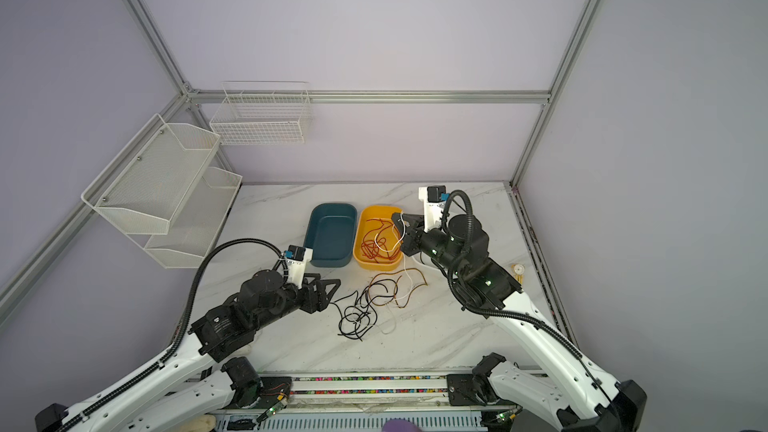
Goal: Untangle the cables
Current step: 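Withdraw the left gripper while the right gripper carries the white wire toward the teal tub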
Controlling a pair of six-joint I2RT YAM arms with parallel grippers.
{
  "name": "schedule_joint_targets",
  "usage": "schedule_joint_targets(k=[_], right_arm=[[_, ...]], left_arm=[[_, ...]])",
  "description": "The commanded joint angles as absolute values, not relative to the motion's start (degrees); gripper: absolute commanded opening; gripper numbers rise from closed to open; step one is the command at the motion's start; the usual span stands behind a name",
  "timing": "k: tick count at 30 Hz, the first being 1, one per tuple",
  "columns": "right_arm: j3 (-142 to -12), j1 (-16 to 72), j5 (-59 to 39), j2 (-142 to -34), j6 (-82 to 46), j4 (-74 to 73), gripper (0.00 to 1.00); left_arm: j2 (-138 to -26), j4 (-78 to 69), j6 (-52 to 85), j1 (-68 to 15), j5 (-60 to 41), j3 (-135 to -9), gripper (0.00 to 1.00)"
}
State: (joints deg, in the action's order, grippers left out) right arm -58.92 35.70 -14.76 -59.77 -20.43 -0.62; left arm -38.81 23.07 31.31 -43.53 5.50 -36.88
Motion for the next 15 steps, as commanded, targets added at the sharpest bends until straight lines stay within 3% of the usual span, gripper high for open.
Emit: schedule_joint_targets(k=[1,5,15], right_arm=[[-63.66,35.68,-18.71,-64.44,-21.30,-4.78,0.00],[-67.94,35.77,-20.47,-70.57,-22.84,-7.69,0.00],[-81.25,40.43,-19.09,-87.75,-22.12,-8.04,0.00]], left_arm=[[-33.34,29.86,31.92,-43.26,15.88,-38.79,0.91],[-29.60,35.14,28.08,-43.22,22.46,-42.78,1.00],[-27.24,36.70,20.10,-42.83,40.51,-43.76,1.00]])
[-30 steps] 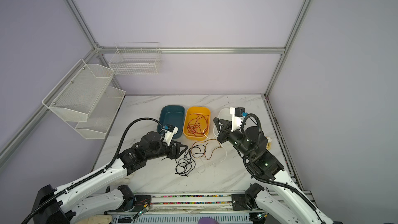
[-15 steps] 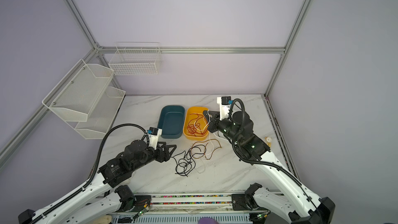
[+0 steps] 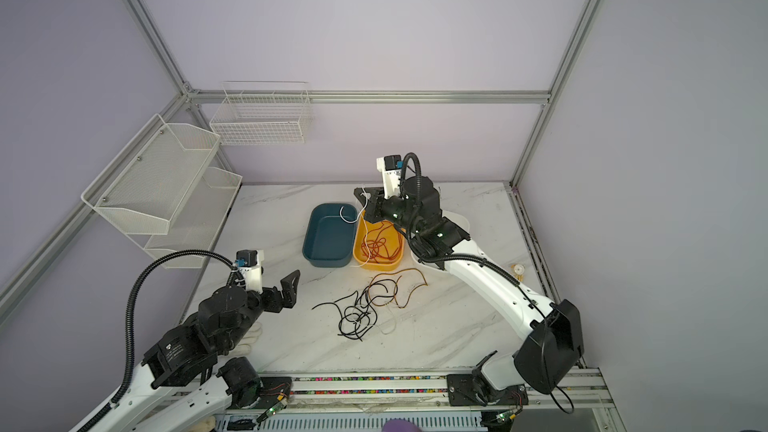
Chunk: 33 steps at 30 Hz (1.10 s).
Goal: Untangle the cables
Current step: 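Withdraw the left gripper while the right gripper carries the white wire toward the teal tub, then lower the white wire into the teal tub and open the right gripper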
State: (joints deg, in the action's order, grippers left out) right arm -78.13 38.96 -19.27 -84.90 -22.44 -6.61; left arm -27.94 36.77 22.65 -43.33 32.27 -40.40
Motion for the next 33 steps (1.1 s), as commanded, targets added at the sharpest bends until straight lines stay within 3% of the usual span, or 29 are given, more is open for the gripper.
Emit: schedule_joint_targets(k=[1,19,33], right_arm=[[-82.74,40.95,-18.60,-89.62,-21.98,-7.85,0.00],[-108.02,43.51,-12.97,-121.02,-19.33,-4.57,0.00],[-107.56,43.59,-2.95,-128.95,-15.91,0.92,0.00]], left_arm=[[-26.83,36.37,20.73,-42.54,41.19,-42.83,1.00],[-21.36,33.71,19.76,-38.28,41.89,-38.81,1.00],[-21.36,32.65,18.46,-38.33,38.88,-38.22,1.00]])
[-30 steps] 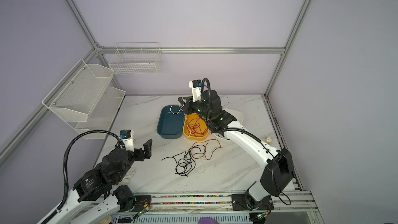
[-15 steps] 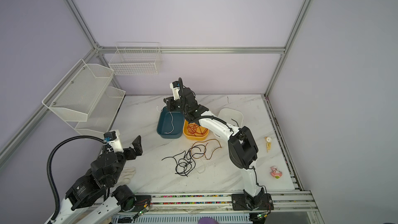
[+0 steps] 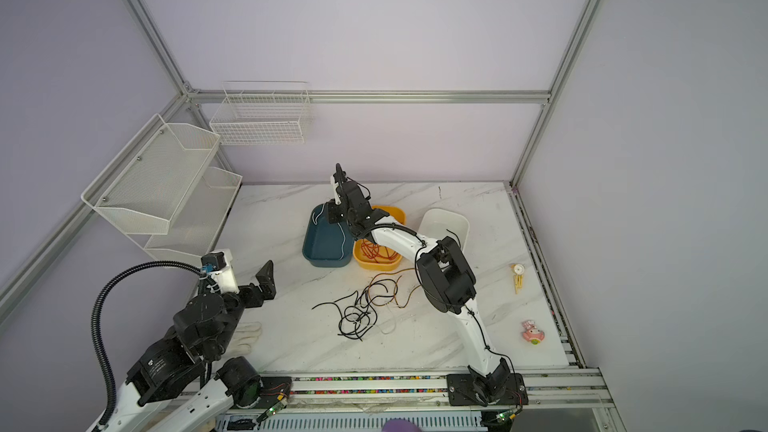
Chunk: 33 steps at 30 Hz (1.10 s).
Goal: Untangle the cables
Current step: 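Lower the white wire into the teal tub and open the right gripper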
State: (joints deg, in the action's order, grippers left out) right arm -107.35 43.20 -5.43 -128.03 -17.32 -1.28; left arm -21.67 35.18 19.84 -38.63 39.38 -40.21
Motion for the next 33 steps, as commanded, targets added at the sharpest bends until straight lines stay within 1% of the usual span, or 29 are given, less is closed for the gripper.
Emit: schedule_joint_targets(k=[1,11,12,16,25,33], right_arm=[[-107.50,43.57,-2.55,-129.14,-15.91,1.22,0.00],[-107.56,43.75,0.32,-130.34,-15.99,7.30,0.00],[-107.67,43.81,0.50,-130.51,-16.00,8.08,0.02],[-108.67,44.30,1.63,-131.04,-15.51,11.03,0.07],[-110.29,44.82,2.55,-130.76,-15.21,14.91,0.25],[-107.69,45.00,2.51,-127.15,-14.94,14.32,0.29]], left_arm=[[-21.36,32.65,18.51,-38.31,38.82,-38.23,1.00],[-20.65,32.52,18.20,-38.31,38.67,-38.02,1.00],[-20.66,32.55,18.19,-38.30,38.67,-38.05,1.00],[-20.66,32.60,18.11,-38.32,38.52,-37.93,1.00],[-20.83,32.43,18.02,-38.31,37.89,-37.87,1.00],[-20.86,32.08,17.70,-38.31,37.54,-37.66,1.00]])
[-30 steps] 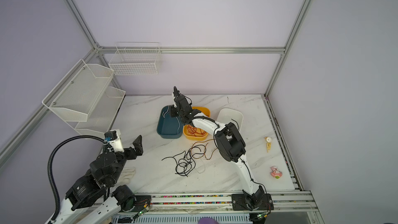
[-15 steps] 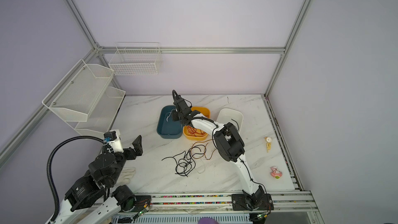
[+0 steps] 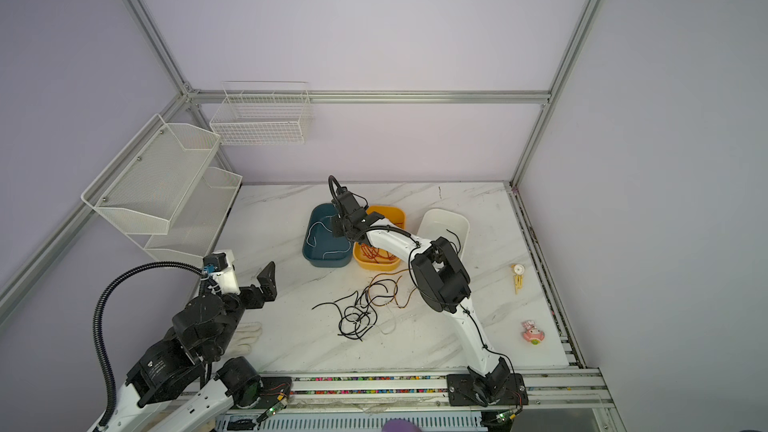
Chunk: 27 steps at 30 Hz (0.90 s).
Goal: Untangle the cables
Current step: 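Lower the white wire into the teal tub and open the right gripper, then move the right gripper back to the wire pile and grasp a black wire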
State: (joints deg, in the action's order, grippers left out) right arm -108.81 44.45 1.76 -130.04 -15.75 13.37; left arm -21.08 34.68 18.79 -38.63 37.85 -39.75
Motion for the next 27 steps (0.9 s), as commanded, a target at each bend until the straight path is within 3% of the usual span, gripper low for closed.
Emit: schedule_joint_targets(k=[1,9,16,27], right_arm=[[-106.92,44.97,2.31,-126.31,-14.84,13.76,0.30],[-95.11,45.44,2.60,-114.61,-14.77,9.33,0.51],[-80.11,48.78,1.21,-99.62,-15.96,8.77,0.60],[-56.40,57.21,-1.89,-81.33,-26.35,7.83,0.66]], left_arm=[[-20.84,31.99,17.63,-38.25,37.38,-37.57,1.00],[-21.52,31.21,16.89,-38.29,35.11,-37.00,1.00],[-22.68,31.03,16.71,-38.23,33.37,-37.09,1.00],[-22.76,30.78,16.44,-38.14,31.49,-37.07,1.00]])
